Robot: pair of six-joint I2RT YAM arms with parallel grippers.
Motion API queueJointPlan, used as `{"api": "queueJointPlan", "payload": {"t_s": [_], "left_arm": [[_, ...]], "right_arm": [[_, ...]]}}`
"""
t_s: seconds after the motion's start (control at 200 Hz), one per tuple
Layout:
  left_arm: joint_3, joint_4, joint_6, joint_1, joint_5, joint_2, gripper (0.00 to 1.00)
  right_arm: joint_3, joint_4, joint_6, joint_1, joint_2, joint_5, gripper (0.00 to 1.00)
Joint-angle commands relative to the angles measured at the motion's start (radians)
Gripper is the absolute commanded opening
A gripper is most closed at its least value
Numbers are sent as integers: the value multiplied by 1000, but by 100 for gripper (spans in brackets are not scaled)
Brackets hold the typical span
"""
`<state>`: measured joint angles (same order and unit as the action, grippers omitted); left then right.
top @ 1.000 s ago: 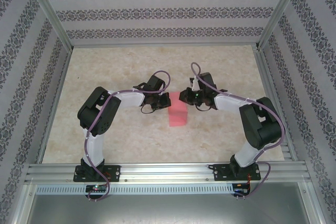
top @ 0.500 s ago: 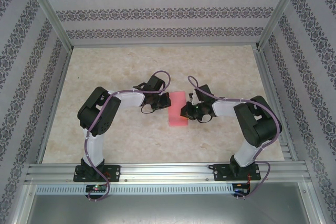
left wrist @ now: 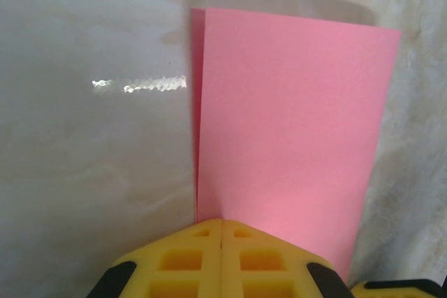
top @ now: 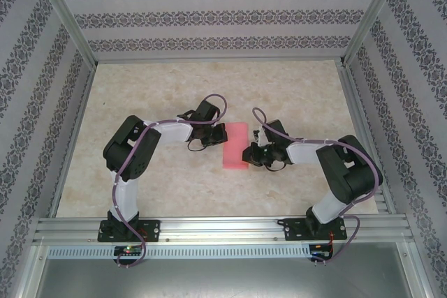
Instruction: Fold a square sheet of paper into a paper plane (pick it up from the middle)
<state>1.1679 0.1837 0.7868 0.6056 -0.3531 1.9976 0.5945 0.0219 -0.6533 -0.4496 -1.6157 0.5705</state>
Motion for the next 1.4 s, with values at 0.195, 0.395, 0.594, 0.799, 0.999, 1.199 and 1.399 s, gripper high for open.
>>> {"api": "queueJointPlan", "payload": {"t_s": [0.195, 0.395, 0.594, 0.799, 0.999, 1.199, 1.399], "left_arm": [[-76, 189, 2, 15, 149, 122, 0], [-76, 187, -1, 15, 148, 122, 0], [-63, 178, -14, 16, 131, 119, 0], [57, 171, -69, 16, 48, 33, 2], [132, 191, -29, 9, 129, -81, 12], [-14, 141, 31, -13, 203, -210, 16], [-132, 111, 39, -15, 208, -340, 19]], "right_arm": [[-119, 209, -5, -27, 48, -21, 11], [-122, 223, 1, -38, 83, -20, 11], [-109, 228, 0, -47, 79, -40, 11], [-65, 123, -114, -97, 99, -58, 12], [-1, -72, -310, -224, 67, -175, 14], [67, -74, -283, -195, 136, -244, 14], [145, 90, -131, -75, 183, -242, 17]]}}
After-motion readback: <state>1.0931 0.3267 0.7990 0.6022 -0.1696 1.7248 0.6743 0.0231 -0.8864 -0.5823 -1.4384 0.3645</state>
